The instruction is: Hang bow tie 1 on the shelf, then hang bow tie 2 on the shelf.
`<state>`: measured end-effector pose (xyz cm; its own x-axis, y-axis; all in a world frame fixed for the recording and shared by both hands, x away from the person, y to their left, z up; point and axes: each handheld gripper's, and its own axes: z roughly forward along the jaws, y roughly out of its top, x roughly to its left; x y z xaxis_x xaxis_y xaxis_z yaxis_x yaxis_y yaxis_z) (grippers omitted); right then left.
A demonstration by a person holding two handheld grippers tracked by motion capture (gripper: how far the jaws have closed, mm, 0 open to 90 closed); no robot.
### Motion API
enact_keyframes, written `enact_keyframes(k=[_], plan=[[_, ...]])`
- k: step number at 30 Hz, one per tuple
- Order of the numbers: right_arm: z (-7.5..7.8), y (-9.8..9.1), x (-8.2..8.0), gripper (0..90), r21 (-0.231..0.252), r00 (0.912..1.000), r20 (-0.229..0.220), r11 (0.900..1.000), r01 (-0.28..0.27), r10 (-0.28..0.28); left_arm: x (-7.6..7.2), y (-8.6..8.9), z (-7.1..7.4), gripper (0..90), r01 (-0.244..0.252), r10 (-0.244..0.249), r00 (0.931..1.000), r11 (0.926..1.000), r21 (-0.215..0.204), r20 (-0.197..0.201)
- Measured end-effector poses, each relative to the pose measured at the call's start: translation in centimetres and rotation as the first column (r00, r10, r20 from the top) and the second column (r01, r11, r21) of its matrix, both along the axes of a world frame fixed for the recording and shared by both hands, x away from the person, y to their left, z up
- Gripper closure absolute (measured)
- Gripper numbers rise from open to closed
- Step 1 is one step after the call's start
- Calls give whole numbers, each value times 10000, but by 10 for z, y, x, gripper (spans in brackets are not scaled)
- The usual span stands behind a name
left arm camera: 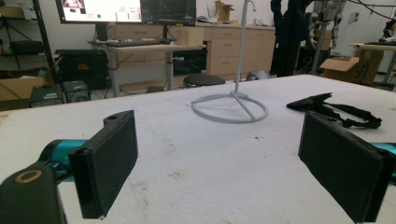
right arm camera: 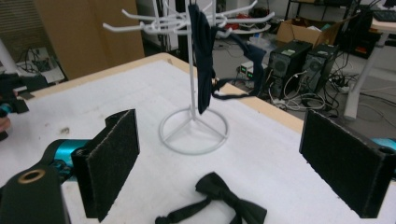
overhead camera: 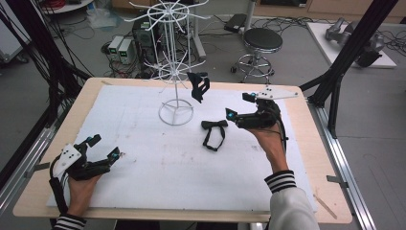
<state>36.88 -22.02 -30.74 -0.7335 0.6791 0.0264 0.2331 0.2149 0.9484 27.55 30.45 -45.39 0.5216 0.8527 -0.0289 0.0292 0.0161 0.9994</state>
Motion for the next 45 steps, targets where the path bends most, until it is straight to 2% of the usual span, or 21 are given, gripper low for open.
enact_keyframes(k=[4, 11, 17, 34, 45], plan=[[-10, -6, -6, 114, 89, 10000, 16, 10000, 39, -39, 0, 0, 0, 123, -3, 2, 10000, 10000, 97, 57], [-30, -15, -16, 115, 231, 9996, -267, 9997, 104, -97, -1, 0, 0, 123, -27, 26, 9999, 10000, 96, 101], [-42, -19, -19, 114, 166, 9983, -559, 9997, 154, -145, -2, -1, 0, 123, -102, 99, 9998, 9998, 162, 149], [-47, -23, -14, 115, 107, 9976, -663, 9997, 223, -215, 0, -1, 0, 123, -104, 104, 9999, 9999, 87, -41], [-45, -24, 0, 115, -382, 9959, -863, 9990, 227, -260, 0, -1, 0, 123, -95, 95, 10000, 9999, 110, -4]])
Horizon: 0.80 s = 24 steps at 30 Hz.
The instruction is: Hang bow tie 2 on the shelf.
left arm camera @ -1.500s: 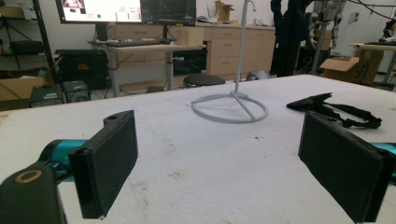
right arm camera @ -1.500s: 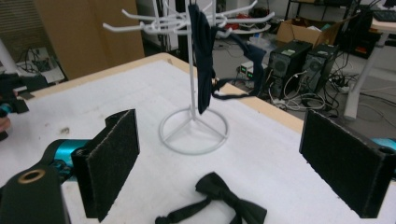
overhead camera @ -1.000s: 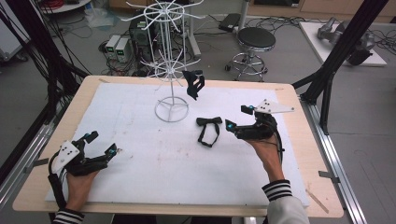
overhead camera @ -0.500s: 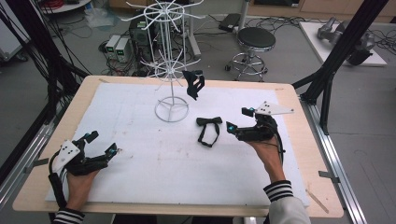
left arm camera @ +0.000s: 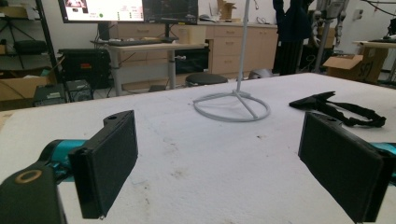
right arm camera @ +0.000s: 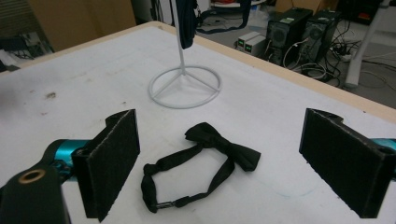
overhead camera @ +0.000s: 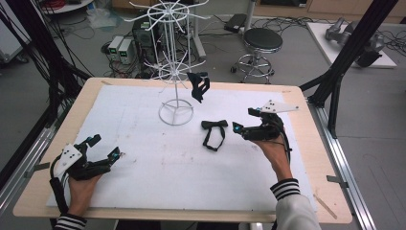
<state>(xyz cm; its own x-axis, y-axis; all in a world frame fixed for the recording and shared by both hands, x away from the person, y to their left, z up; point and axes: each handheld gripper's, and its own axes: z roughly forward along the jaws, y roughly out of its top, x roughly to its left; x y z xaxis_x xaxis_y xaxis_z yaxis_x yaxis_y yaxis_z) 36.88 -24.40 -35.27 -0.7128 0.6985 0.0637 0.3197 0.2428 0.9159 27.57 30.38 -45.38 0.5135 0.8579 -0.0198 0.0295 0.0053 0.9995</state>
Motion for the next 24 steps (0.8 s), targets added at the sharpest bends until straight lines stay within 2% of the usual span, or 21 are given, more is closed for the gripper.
enact_keyframes(k=[3, 9, 13, 15, 19, 24], plan=[[2, 0, 5, 115, -25, 10000, 50, 10000, -34, 34, 0, 0, 0, 123, 4, -4, 10000, 10000, -7, 6], [5, 5, 15, 115, -339, 9998, -122, 9993, -163, 159, 0, 0, 0, 123, 36, -36, 10000, 10000, 10, -8], [8, 11, 22, 115, -812, 9991, -277, 9961, -347, 326, 0, 1, 0, 123, 89, -89, 10000, 10000, -33, -19], [9, 14, 26, 115, -811, 9987, -269, 9957, -447, 426, -1, 1, 0, 123, 106, -106, 9999, 9999, -33, 69], [8, 20, 32, 115, -1070, 9977, -453, 9927, -548, 502, -3, 1, -1, 123, 91, -89, 9997, 9999, -78, 236], [4, 26, 39, 115, -1193, 9966, -542, 9906, -676, 615, -2, 1, -1, 123, 101, -100, 9997, 9999, -51, 244]])
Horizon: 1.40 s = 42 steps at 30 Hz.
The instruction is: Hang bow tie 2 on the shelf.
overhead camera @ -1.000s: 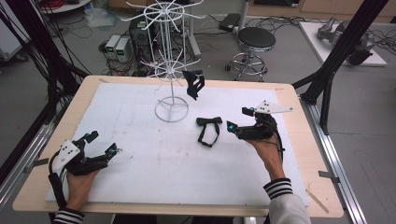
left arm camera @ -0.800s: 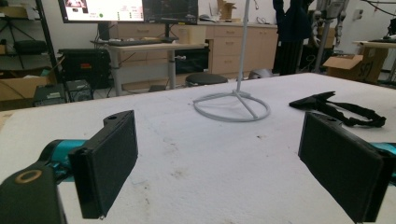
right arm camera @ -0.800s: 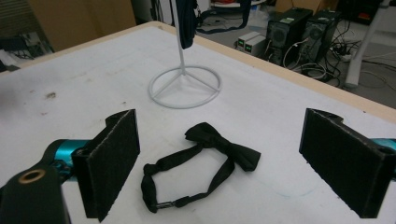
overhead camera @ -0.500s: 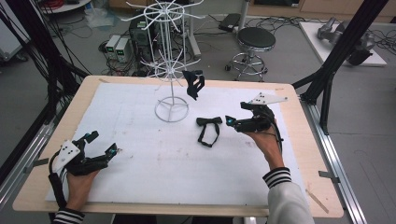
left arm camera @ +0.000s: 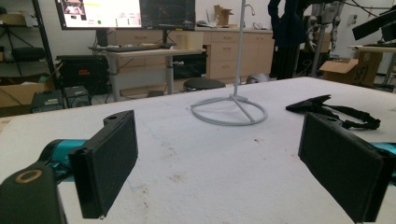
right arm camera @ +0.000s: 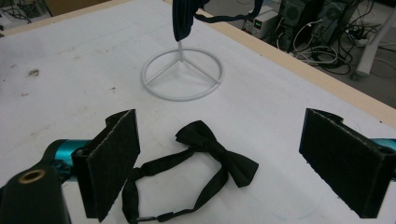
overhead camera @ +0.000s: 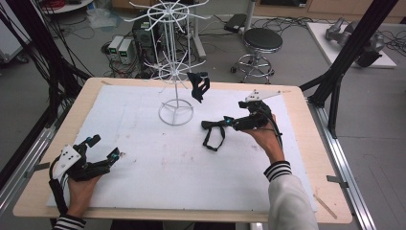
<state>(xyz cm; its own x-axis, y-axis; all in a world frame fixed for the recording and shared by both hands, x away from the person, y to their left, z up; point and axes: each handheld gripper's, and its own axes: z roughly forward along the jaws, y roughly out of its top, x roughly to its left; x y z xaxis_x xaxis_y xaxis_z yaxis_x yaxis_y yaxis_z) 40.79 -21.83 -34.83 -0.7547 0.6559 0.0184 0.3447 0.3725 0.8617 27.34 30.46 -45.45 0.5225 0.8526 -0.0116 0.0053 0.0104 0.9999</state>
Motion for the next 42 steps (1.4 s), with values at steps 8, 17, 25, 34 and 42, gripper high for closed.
enact_keyframes(k=[8, 17, 25, 34, 42], plan=[[-11, 2, 11, 115, -281, 9995, -276, 9995, -132, 124, 0, 0, 0, 123, -14, 14, 10000, 10000, -10, -52], [-20, -1, 19, 116, -436, 9987, -441, 9987, -274, 255, 1, 0, 0, 123, -39, 39, 9999, 10000, -12, -163], [-17, 5, 32, 118, -999, 9951, -563, 9913, -862, 808, 1, 0, 0, 123, -53, 54, 9999, 10000, 31, -161], [-21, 18, 47, 119, -1443, 9839, -921, 9756, -1652, 1530, 1, 0, 0, 123, -53, 53, 9999, 10000, 29, -157], [-32, 18, 52, 140, -1945, 9756, -1114, 9586, -2082, 1893, 2, -1, 0, 123, -64, 64, 9998, 10000, 37, -165]])
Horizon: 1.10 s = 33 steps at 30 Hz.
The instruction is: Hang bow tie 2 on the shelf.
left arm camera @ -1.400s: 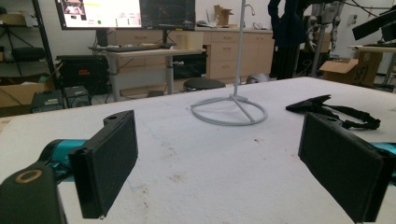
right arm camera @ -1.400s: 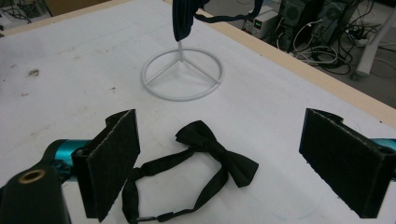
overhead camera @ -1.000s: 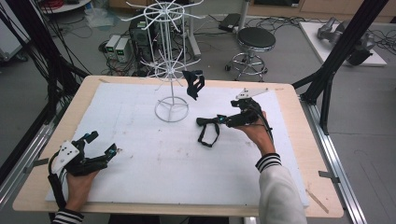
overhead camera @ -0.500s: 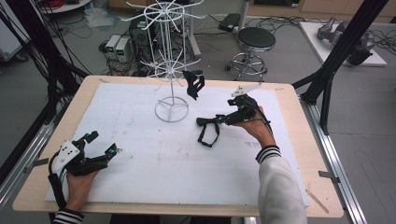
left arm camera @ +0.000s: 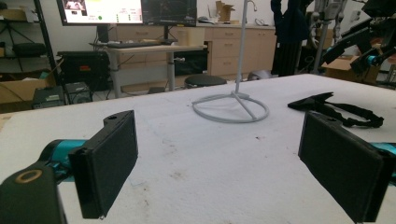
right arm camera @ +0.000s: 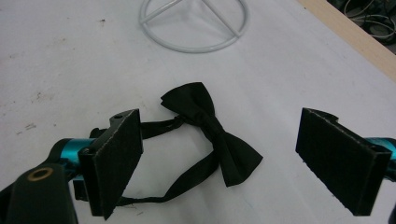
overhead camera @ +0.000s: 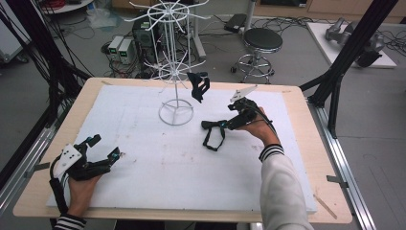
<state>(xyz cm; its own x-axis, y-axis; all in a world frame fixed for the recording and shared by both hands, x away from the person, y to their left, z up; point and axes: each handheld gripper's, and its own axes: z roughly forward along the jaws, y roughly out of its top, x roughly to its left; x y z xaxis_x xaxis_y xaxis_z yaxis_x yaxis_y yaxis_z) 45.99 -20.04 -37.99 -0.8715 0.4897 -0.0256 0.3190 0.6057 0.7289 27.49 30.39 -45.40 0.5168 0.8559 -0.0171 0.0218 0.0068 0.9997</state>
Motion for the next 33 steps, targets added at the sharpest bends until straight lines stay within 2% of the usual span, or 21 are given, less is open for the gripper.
enact_keyframes(k=[5, 6, 7, 12, 16, 22, 24, 29, 33], plan=[[-1, -2, 1, 140, -39, 9998, -143, 9999, -157, 156, 0, 0, 0, 123, -1, 1, 10000, 10000, 11, 2], [0, -2, 1, 140, -174, 9995, -268, 9997, -175, 171, 0, 0, 0, 123, 8, -8, 10000, 10000, 16, -4], [1, -2, 2, 140, -538, 9994, -235, 9982, -253, 241, 0, 0, 0, 123, 5, -5, 10000, 10000, 27, -19], [11, 4, 6, 140, -788, 9987, -217, 9957, -481, 466, 0, 0, 0, 123, 4, -4, 10000, 10000, 31, -12], [11, 10, 11, 140, -1053, 9979, -243, 9925, -618, 595, 0, 0, 0, 123, 7, -7, 10000, 10000, 30, -13], [5, 22, 18, 158, -1633, 9956, -399, 9824, -905, 851, 0, 0, 0, 123, 14, -14, 10000, 10000, 12, -16], [3, 25, 19, 166, -1629, 9951, -382, 9819, -964, 914, 0, 0, 0, 123, 16, -16, 10000, 10000, 14, -20], [-8, 31, 23, 176, -2165, 9926, -514, 9691, -1182, 1097, 0, 0, 0, 123, 12, -12, 10000, 10000, 27, -25], [-15, 36, 25, 200, -2367, 9907, -684, 9627, -1309, 1179, 0, 0, 0, 123, 16, -16, 10000, 10000, 14, -23]])
